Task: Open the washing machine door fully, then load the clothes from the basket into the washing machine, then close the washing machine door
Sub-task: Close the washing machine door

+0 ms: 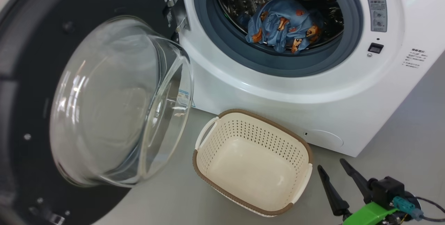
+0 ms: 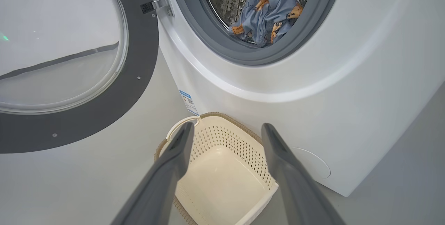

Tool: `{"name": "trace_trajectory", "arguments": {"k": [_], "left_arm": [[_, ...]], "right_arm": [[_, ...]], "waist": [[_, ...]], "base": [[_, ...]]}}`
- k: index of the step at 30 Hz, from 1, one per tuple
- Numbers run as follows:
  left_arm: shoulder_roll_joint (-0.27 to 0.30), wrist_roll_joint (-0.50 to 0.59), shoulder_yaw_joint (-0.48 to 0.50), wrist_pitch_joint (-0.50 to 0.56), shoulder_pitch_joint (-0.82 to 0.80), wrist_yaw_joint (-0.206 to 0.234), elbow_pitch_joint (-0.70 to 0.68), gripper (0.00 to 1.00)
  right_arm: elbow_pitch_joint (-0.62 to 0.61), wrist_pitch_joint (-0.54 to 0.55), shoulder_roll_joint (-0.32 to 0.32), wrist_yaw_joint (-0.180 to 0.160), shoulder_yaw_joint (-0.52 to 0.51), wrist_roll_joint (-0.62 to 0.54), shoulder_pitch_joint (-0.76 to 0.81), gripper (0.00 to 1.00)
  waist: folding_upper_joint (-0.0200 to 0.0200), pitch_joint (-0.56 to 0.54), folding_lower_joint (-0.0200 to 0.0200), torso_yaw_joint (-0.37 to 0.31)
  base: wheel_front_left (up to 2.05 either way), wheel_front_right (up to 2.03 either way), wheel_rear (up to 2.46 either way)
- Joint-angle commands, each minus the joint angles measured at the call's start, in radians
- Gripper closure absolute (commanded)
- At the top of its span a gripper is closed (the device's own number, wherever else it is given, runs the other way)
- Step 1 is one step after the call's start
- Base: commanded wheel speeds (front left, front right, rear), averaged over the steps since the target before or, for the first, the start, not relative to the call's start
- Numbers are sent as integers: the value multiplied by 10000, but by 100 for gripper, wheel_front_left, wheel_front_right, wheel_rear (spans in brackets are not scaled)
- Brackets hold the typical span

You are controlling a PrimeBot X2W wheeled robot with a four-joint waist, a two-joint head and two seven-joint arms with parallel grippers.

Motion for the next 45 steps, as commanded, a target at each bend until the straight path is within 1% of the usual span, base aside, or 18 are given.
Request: {"name": "trace_trajectory", "arguments": {"k": [1,10,19,27,38,40,41,45], "left_arm": [[496,-121,490,205,-68,-29,-531,100],[-36,-400,704,603,314,-29,-2167,100],[-538,-583,660,882,397,-29,-3171,100],[-976,-552,396,957,237,-29,-3816,100],[-1786,-378,-44,734,-208,-29,-4284,100],[-1997,-330,-152,636,-373,-29,-4266,100],[-2206,-227,-280,525,-567,-29,-4222,100],[-2613,170,-559,236,-930,-29,-4011,100]], "right_arm": [[-245,-49,2,16,127,54,210,0],[-272,-49,84,16,30,53,253,0],[-327,-49,142,16,-90,56,321,0],[-401,-49,198,16,-262,51,438,0],[-499,-49,380,16,-360,52,490,0],[-518,-49,417,16,-385,59,521,0],[-541,-49,455,16,-401,52,558,0],[-572,-49,500,16,-445,59,594,0]], "waist": [[0,-44,0,-54],[0,-88,0,-413],[0,-201,0,-991],[0,-232,0,-1575],[0,-411,0,-2789],[0,-436,0,-3028],[0,-450,0,-3264],[0,-451,0,-3730]], "base": [[0,0,0],[0,0,0],[0,0,0],[0,0,0],[0,0,0],[0,0,0],[0,0,0],[0,0,0]]}}
